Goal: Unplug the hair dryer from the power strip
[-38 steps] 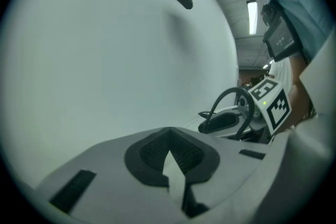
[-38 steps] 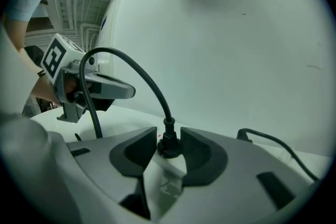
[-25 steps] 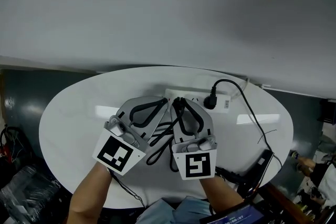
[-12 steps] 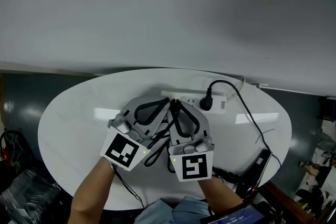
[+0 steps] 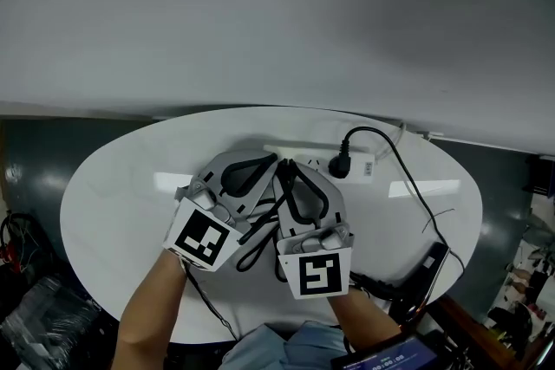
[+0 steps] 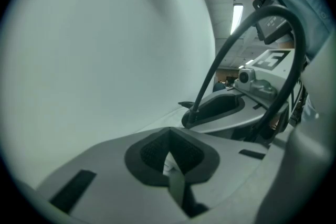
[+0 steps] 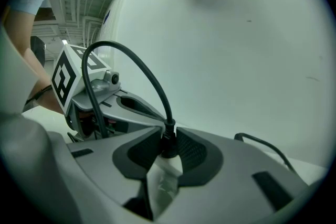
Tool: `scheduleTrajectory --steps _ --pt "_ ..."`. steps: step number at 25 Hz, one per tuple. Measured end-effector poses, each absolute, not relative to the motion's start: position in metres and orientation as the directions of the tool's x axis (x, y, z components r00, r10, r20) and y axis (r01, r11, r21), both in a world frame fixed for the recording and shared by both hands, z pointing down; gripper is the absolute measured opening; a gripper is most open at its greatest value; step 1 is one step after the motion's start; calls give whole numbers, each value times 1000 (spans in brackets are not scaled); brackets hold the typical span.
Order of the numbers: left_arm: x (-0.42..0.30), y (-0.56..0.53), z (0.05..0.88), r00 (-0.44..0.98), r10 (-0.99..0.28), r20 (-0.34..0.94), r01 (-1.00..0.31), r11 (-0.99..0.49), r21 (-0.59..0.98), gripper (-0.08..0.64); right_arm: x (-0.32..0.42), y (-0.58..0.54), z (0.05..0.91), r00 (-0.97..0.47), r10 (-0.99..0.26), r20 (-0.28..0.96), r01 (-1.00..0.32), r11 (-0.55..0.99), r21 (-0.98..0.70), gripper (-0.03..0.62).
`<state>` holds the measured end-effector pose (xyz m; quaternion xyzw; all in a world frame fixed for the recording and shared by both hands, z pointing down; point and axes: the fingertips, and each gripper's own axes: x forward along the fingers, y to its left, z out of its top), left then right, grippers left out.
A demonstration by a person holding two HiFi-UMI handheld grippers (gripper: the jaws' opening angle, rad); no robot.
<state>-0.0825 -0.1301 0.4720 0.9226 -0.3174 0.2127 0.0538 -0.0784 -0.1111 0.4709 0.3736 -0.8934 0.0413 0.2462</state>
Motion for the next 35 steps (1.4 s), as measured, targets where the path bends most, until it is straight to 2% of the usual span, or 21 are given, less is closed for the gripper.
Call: scheduleTrajectory --steps 6,17,31,32,35 --pt "-83 -126 479 701 -553 450 -622 -783 6 -2 -78 -109 472 -603 -637 480 -670 731 129 86" --pt "-82 -132 472 707 -553 440 -598 -800 -46 -2 -78 -109 470 -627 -622 469 -657 746 110 66" --pt "-82 -131 473 701 -555 448 -615 -789 -15 -2 -75 -104 473 -641 -607 469 -645 758 100 61" --pt "-82 -131 473 702 -555 447 -612 -791 -20 -2 -76 -106 470 -642 -623 447 -665 742 80 61" --pt "-82 -131 472 702 -556 445 -613 -790 -21 -2 -79 -122 447 -614 -744 265 -785 612 -99 61"
